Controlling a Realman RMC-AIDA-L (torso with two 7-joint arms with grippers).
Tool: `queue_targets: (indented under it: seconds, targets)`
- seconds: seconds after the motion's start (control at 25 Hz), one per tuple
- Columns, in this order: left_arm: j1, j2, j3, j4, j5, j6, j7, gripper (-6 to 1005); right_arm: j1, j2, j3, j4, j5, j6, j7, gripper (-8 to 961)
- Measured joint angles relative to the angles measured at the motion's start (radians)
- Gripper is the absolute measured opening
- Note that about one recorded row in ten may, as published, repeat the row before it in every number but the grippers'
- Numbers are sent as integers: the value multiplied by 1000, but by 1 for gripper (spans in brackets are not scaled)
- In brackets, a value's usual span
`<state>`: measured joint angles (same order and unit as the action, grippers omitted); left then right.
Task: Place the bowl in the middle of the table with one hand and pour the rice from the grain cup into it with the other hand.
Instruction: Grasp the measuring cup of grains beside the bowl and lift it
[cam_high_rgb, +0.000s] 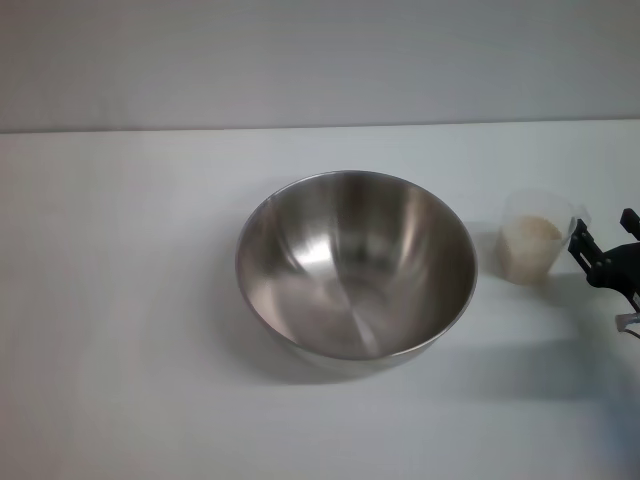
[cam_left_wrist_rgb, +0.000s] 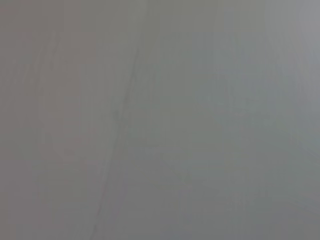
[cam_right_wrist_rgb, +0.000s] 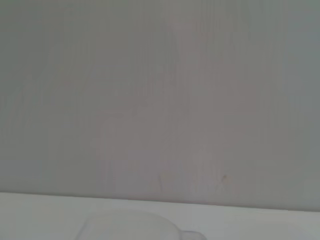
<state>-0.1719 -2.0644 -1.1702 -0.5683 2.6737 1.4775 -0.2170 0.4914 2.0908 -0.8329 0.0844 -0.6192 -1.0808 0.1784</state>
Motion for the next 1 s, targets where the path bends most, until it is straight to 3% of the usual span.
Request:
queue_targets:
  seconds: [0.4, 1.0]
  targets:
    - [11, 0, 0, 8, 0, 22, -13, 161, 2, 0, 0, -3, -1, -2, 0, 657]
    - [14, 0, 0, 12, 0, 47, -32, 162, 9, 0, -11, -2, -3, -1, 0, 421]
